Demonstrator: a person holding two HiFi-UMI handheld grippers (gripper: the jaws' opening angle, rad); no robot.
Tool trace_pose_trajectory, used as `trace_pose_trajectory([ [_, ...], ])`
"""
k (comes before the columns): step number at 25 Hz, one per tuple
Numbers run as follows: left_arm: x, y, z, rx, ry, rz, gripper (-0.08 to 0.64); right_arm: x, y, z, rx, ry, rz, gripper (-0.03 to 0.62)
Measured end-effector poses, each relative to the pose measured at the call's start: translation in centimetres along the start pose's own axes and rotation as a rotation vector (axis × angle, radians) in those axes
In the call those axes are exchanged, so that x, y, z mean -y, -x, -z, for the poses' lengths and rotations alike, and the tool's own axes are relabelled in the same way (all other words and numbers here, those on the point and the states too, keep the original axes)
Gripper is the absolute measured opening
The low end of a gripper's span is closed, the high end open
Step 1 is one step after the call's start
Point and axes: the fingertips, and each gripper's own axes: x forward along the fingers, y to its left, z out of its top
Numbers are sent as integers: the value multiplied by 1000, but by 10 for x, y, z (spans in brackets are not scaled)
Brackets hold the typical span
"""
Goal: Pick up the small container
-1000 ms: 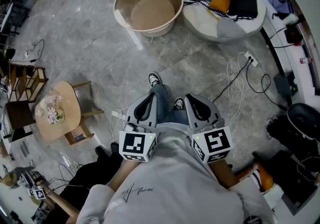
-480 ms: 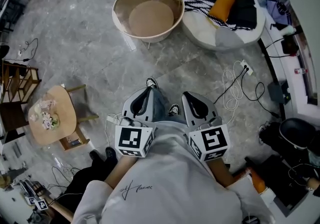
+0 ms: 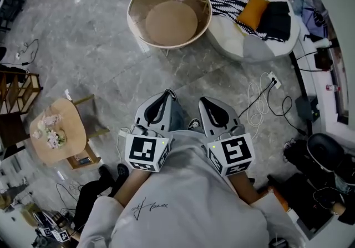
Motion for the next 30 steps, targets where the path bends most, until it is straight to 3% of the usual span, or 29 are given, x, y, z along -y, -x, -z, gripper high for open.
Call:
trace_pose_trajectory([
  [19,-97,-40,-54,30,2,41,18,-14,-97,-67,7,49,9,15],
  [30,-114,-63,-59,-3,11,73,18,2,-122,-74,-21,26,31,15],
])
